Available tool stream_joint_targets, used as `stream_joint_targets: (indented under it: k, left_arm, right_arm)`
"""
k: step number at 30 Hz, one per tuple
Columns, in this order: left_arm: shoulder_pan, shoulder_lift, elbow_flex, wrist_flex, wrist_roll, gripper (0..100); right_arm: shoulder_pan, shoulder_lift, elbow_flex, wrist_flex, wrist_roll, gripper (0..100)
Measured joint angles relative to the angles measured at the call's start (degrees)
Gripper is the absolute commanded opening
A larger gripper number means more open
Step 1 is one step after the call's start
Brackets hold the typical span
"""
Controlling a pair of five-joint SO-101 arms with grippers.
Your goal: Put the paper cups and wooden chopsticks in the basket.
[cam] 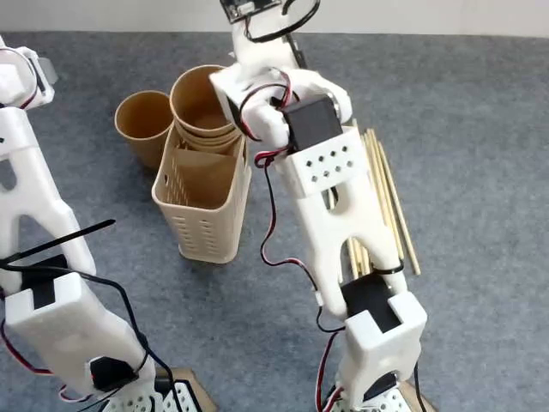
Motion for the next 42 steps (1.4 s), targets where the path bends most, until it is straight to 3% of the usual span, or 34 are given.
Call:
stream_joint_targets:
  k: [9,17,23,32,42]
  left_arm:
    - [0.79,0.53,0.0,-3.6,2.2,22]
    - [3.43,8.79,0.35,-6.07,3.69,22]
    - [7.74,11.87,0.26,-5.36,3.69,22]
    - [13.01,13.01,-5.19,2.11,3.69,22]
    - [13.01,22.33,-5.19,2.11,3.69,22]
  right_arm:
    - [0.7,-4.13,-5.54,12.92,0.0,35.7]
    - [15.3,-12.22,-5.71,29.63,0.09,35.7]
    - [23.56,-12.13,4.13,29.36,0.88,35.7]
    - [26.11,-21.45,15.74,28.04,5.54,35.7]
    - [27.6,-38.86,55.74,6.51,9.05,35.7]
